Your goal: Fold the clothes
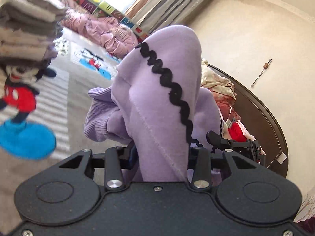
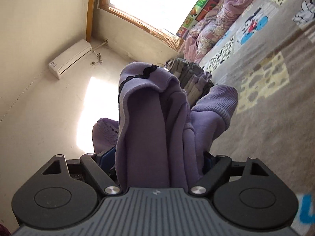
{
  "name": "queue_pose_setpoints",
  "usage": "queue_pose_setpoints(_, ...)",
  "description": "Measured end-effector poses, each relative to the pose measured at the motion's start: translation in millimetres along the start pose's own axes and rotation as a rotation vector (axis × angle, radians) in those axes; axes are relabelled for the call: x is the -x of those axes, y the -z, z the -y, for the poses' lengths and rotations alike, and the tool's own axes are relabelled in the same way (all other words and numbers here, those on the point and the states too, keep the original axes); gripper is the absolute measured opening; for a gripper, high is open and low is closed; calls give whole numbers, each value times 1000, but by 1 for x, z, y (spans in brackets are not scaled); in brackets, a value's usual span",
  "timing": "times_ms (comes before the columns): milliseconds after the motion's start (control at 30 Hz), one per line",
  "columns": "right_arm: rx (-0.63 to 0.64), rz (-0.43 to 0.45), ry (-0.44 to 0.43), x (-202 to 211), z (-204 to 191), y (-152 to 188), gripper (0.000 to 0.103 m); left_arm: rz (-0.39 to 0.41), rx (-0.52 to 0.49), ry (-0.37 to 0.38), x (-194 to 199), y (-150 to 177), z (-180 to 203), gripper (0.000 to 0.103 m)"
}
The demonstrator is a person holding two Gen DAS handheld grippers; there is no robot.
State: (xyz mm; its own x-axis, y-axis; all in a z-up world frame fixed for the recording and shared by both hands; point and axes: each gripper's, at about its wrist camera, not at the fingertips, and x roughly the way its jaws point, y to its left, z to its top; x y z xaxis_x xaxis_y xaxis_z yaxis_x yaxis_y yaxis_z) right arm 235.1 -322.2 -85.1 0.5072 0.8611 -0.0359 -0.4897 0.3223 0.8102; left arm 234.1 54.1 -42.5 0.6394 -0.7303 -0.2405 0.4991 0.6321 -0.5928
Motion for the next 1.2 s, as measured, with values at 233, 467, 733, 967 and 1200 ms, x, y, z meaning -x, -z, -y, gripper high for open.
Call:
queue_pose_setpoints(233,45,141,164,-45,30,-77,97,56,-4,-253,-62,-67,-59,81)
queue_pose_setpoints(467,30,84,435,-72,106,-70,102,102,128,-375,-70,-53,-112,82)
queue_pose_setpoints(733,138,23,401,-106,110,-74,95,93,214,-369,-86,-37,-141,81)
queue_pose_setpoints(967,228,-36,286,-115,94,-71,84,71,148,-222,-87,-34,-127,58)
queue_pose_setpoints(1200,250,-4,149,-93,69,-63,77,107,50,-42,-51,-28,-89,57)
